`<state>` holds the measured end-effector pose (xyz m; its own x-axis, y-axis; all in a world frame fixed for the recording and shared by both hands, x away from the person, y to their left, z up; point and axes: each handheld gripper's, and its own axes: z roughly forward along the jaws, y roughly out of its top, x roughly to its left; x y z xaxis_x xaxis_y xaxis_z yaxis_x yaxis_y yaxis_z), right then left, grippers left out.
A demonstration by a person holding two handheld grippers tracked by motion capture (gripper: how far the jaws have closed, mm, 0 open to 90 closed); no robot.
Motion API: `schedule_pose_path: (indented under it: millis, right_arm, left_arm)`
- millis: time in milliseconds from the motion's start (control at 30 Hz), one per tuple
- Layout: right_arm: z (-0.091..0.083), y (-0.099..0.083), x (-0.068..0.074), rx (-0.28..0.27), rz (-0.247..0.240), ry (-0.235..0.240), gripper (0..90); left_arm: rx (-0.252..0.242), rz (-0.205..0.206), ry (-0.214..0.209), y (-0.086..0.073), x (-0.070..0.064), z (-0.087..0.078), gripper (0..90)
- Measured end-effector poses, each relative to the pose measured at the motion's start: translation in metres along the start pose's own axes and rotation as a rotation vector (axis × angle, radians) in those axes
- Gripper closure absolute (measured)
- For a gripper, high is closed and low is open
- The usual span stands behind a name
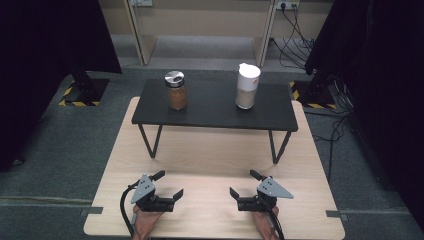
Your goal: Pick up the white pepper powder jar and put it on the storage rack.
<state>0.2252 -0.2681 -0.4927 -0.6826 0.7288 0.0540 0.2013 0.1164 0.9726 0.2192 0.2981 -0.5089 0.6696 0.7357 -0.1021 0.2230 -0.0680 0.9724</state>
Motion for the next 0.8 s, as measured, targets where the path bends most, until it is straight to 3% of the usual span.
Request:
schedule_pose_path:
  millis: [367,800]
  right_arm:
    - [-0.0001,0.0003,0.0023,0.002,-0.008,-0.008,0.3]
    - [-0.0008,-0.0014,-0.0014,-0.007,0.019,-0.005,0.4]
  left_arm:
    - [0.002,0.007,-0.005,0.0003,-0.0001,0.0001,0.1]
    - [0.001,0.001,-0.003,0.0001,0.0001,0.0002,0.1]
